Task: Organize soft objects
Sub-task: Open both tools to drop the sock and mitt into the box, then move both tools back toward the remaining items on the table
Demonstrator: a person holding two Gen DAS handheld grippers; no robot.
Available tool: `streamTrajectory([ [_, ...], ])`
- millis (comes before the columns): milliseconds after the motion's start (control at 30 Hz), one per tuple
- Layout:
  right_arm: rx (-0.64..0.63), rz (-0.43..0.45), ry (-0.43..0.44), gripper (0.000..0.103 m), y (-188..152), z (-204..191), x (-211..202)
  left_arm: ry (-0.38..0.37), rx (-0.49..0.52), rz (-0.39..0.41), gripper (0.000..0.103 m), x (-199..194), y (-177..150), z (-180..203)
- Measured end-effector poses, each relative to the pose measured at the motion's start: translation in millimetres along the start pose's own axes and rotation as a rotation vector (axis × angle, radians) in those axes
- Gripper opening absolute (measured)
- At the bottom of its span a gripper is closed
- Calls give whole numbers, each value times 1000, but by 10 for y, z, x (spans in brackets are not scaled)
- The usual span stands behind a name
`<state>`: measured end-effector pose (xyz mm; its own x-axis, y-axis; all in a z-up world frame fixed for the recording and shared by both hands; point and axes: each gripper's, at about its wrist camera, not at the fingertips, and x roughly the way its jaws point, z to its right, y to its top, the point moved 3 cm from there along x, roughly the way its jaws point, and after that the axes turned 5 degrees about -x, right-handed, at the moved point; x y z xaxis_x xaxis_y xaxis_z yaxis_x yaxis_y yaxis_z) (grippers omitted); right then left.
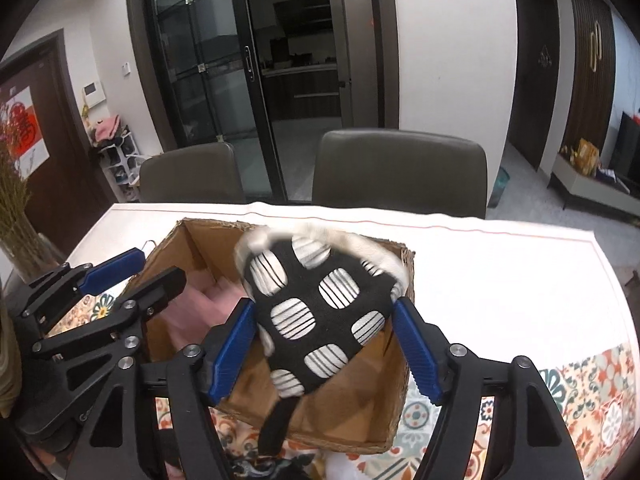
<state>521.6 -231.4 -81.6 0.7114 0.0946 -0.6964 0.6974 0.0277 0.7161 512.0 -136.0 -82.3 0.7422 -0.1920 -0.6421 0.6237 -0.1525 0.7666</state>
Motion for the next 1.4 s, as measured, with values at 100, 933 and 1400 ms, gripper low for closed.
streamTrajectory([
  [100, 9, -10, -2, 71, -23, 27, 20, 5, 0, 6, 45, -47, 2, -31],
  [933, 5, 147, -63, 71, -48, -255, -1037, 60, -25, 140, 50, -1238, -140, -288],
  [1400, -16, 186, -52, 71, -309, -573, -1505, 87, -38, 182, 50, -1770, -514, -430],
])
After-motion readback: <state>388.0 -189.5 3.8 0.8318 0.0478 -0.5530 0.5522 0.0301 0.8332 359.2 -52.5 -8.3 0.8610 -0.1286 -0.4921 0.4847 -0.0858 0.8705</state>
